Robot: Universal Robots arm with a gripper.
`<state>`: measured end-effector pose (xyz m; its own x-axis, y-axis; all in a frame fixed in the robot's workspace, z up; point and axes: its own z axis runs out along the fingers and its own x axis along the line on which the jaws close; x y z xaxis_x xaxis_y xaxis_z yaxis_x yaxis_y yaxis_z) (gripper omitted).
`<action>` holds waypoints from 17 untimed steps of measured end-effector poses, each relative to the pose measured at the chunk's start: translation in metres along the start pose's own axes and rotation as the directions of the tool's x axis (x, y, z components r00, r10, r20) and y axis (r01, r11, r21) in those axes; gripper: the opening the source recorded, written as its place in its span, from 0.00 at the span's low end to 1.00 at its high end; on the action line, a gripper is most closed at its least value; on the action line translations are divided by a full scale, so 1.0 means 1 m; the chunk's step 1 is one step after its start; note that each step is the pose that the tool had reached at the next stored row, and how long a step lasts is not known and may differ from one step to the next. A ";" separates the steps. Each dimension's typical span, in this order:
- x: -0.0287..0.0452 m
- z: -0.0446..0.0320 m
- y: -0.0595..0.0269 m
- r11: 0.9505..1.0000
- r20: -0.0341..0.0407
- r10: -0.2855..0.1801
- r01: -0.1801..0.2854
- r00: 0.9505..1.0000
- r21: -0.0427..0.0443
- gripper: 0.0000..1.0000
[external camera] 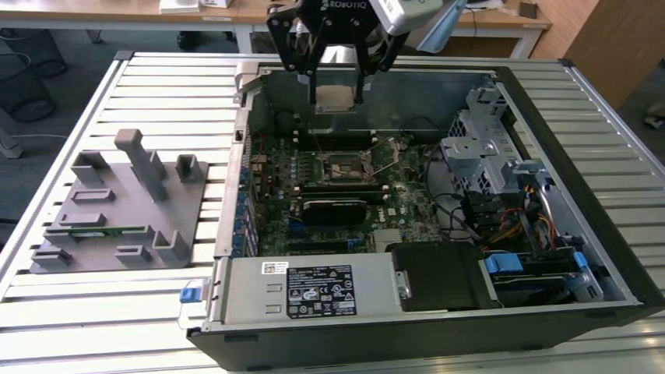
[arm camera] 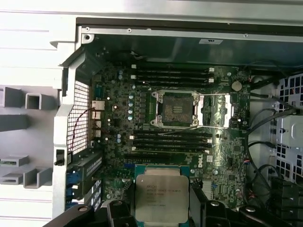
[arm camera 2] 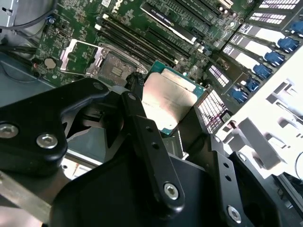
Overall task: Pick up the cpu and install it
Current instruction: 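Pick up the cpu and move it towards the insertion slot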
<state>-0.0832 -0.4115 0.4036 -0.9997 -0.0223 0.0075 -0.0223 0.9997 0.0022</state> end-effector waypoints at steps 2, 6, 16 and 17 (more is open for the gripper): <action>-0.0007 0.0001 0.0004 1.000 0.000 0.000 0.000 1.000 0.000 0.54; -0.0020 0.0001 0.0012 1.000 0.000 0.000 0.000 1.000 0.000 0.54; -0.0077 0.0003 0.0026 1.000 0.000 0.000 0.000 1.000 0.000 0.54; -0.0084 0.0003 0.0031 1.000 0.000 0.000 0.000 1.000 0.000 0.54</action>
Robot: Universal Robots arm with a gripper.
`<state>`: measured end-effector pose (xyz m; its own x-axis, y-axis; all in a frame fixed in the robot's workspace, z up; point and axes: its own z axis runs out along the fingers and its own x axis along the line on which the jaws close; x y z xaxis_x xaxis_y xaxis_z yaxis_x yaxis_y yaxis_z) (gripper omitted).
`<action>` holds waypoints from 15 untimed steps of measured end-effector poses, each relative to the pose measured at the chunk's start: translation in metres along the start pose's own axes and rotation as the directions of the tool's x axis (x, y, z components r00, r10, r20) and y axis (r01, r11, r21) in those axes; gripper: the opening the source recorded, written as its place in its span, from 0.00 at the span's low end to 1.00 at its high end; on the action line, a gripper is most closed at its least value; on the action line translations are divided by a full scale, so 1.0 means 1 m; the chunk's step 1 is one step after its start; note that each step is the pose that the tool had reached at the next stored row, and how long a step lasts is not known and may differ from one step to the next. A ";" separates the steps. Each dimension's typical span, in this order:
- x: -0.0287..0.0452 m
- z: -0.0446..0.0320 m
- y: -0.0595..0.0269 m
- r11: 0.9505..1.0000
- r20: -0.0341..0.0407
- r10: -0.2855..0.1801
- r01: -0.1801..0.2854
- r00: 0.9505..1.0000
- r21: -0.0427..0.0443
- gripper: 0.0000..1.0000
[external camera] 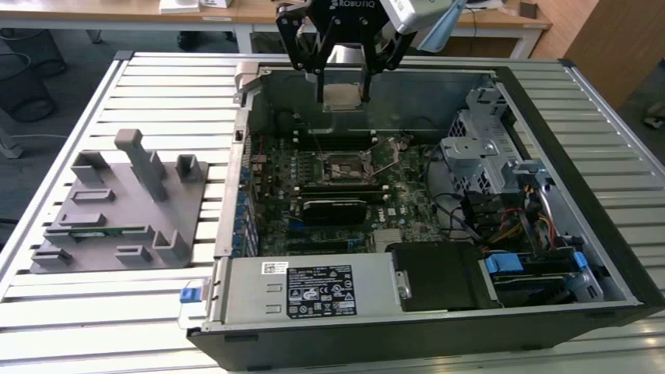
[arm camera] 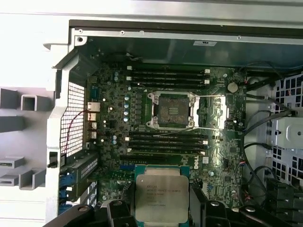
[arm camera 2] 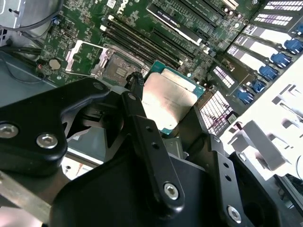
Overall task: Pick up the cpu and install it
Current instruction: 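Pick up the cpu and move it towards the insertion slot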
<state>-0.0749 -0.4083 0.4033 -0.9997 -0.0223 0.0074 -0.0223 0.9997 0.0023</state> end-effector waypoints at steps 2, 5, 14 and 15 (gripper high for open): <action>-0.0013 0.0001 0.0012 1.000 0.000 0.000 0.000 1.000 0.000 0.54; -0.0035 0.0003 0.0051 1.000 0.000 0.000 0.000 1.000 0.000 0.54; -0.0064 0.0015 0.0114 1.000 0.000 0.000 0.000 1.000 0.000 0.54; -0.0066 0.0015 0.0116 1.000 0.000 0.000 0.000 1.000 0.000 0.54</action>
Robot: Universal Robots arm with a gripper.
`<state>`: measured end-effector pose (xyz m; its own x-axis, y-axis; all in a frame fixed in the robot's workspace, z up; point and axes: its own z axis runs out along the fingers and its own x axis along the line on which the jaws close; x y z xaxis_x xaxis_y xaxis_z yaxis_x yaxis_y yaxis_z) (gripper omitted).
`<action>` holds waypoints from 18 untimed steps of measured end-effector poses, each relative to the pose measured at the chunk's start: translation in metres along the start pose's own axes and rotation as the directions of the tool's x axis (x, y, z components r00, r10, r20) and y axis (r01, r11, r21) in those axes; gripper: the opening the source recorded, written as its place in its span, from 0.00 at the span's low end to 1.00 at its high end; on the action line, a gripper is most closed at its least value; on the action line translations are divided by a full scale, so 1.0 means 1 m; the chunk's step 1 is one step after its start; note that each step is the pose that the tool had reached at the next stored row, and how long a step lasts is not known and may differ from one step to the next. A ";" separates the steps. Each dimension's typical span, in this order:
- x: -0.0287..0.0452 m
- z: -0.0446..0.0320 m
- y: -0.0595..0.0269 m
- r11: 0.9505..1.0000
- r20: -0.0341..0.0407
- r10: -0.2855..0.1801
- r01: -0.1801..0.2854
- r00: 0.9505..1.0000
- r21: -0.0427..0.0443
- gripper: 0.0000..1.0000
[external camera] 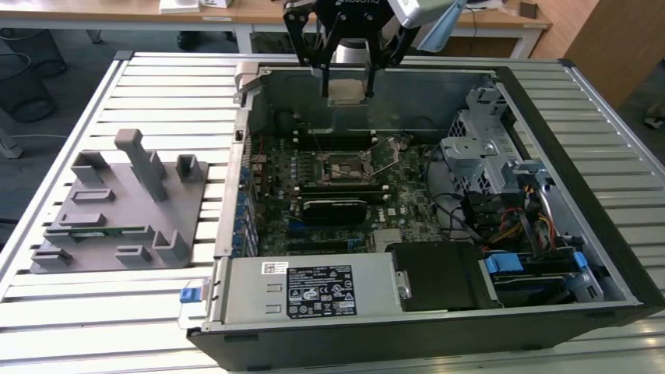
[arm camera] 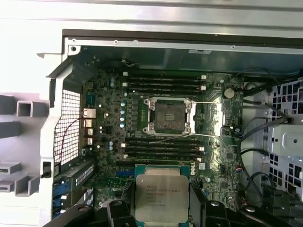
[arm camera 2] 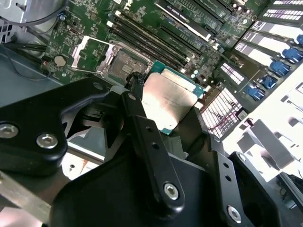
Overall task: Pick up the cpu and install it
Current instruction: 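Pick up the cpu and move it towards the insertion slot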
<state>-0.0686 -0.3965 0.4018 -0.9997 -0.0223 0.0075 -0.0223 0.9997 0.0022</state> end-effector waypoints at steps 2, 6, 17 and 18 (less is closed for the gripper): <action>-0.0003 0.0002 0.0002 1.000 0.000 0.000 0.000 1.000 0.000 0.54; -0.0055 0.0018 0.0021 1.000 0.000 0.000 0.000 1.000 0.000 0.54; -0.0056 0.0017 0.0032 1.000 0.000 0.000 0.000 1.000 0.000 0.54; -0.0056 0.0017 0.0034 1.000 0.000 0.000 0.000 1.000 0.000 0.54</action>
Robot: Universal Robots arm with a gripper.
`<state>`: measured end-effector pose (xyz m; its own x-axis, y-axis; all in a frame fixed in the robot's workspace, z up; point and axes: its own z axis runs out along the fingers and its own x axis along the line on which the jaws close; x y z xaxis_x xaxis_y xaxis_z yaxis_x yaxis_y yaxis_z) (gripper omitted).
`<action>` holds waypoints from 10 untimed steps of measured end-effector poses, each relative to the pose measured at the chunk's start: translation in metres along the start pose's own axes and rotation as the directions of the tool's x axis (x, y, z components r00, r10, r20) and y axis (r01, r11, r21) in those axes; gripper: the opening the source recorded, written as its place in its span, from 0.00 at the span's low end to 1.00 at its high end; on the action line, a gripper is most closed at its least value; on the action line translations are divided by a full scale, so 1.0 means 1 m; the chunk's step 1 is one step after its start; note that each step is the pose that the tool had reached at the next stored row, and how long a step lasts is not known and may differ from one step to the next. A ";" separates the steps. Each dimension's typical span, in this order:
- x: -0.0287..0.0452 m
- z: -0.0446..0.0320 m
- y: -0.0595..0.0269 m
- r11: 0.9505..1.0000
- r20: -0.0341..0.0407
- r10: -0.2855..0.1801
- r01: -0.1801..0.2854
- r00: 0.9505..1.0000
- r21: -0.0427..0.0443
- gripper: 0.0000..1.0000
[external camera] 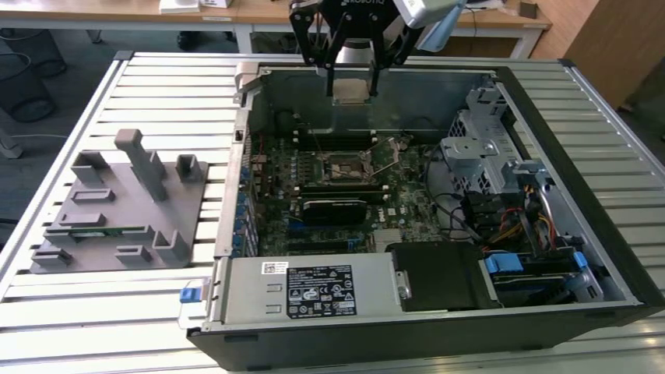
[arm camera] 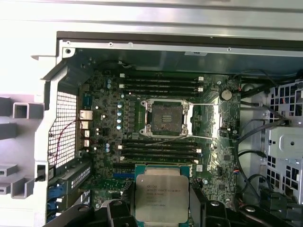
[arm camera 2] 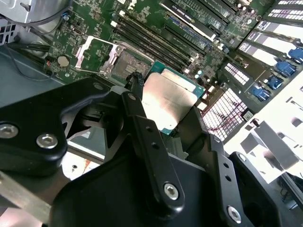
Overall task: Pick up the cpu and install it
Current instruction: 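Pick up the cpu and move it towards the insertion slot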
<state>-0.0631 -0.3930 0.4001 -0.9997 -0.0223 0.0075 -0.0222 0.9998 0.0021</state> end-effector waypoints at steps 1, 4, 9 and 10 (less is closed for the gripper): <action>0.0000 0.0000 0.0001 1.000 0.000 0.000 0.000 1.000 0.000 0.54; -0.0001 0.0001 0.0011 1.000 0.000 0.000 0.000 1.000 0.000 0.54; -0.0001 0.0001 0.0013 1.000 0.000 0.000 0.000 1.000 0.000 0.54; -0.0001 0.0001 0.0013 1.000 0.000 0.000 0.000 1.000 0.000 0.54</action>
<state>-0.0630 -0.3917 0.4000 -0.9997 -0.0223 0.0074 -0.0223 0.9997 0.0022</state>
